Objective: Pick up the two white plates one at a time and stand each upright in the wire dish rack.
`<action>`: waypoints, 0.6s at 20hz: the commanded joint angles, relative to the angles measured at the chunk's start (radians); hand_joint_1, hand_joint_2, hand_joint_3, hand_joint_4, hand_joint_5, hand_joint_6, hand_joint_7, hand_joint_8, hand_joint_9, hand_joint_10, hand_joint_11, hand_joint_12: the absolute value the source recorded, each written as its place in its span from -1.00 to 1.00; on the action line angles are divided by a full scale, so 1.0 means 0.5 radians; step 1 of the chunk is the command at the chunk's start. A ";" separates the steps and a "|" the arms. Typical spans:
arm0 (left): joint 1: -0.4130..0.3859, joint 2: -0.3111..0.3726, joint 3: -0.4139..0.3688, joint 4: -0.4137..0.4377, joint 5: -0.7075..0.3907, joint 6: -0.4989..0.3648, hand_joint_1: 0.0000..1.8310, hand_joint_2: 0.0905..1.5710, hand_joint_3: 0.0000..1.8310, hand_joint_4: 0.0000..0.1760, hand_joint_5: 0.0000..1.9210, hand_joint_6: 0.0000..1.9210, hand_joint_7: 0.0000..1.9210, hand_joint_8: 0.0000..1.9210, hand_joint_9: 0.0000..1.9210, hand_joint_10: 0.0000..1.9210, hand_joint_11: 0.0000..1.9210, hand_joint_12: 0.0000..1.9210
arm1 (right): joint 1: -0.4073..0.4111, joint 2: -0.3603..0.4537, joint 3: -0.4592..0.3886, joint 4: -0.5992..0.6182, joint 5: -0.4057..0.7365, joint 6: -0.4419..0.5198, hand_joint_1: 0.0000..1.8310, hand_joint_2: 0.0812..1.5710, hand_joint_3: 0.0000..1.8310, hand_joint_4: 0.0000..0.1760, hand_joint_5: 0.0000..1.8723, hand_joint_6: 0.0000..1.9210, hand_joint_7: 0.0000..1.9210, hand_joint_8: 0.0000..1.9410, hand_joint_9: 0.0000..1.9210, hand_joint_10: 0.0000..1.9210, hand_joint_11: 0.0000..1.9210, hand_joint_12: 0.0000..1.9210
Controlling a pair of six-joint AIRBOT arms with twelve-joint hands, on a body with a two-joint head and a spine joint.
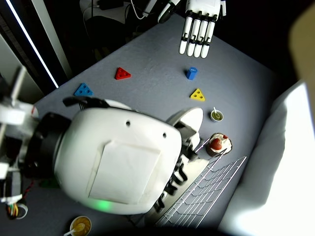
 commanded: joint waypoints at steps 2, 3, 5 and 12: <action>-0.008 0.019 -0.021 -0.146 -0.110 0.000 -1.00 0.30 -1.00 -1.00 -0.83 -0.99 -0.80 -0.99 -0.80 -0.99 -0.83 -0.99 | 0.006 -0.009 0.030 0.056 0.296 0.041 0.63 0.35 -1.00 -1.00 -0.09 0.10 0.02 -0.23 0.12 -0.13 0.03 0.46; -0.008 0.020 -0.028 -0.149 -0.109 0.000 -1.00 0.31 -1.00 -1.00 -0.83 -0.99 -0.80 -0.99 -0.80 -0.99 -0.82 -0.98 | -0.003 -0.019 0.042 0.060 0.296 0.041 0.63 0.34 -1.00 -1.00 -0.09 0.11 0.02 -0.25 0.11 -0.13 0.04 0.44; -0.007 0.020 -0.040 -0.162 -0.112 0.000 -1.00 0.31 -1.00 -1.00 -0.86 -1.00 -0.82 -1.00 -0.81 -1.00 -0.82 -0.98 | -0.017 -0.037 0.067 0.065 0.298 0.041 0.63 0.33 -1.00 -1.00 -0.06 0.08 0.05 -0.29 0.13 -0.16 0.06 0.41; 0.000 0.020 -0.055 -0.176 -0.147 0.000 -1.00 0.31 -1.00 -1.00 -0.86 -1.00 -0.84 -1.00 -0.83 -1.00 -0.83 -0.99 | -0.095 -0.085 0.120 0.065 0.326 0.041 0.52 0.35 -1.00 -1.00 -0.02 0.13 0.05 -0.18 0.13 -0.05 0.17 -0.35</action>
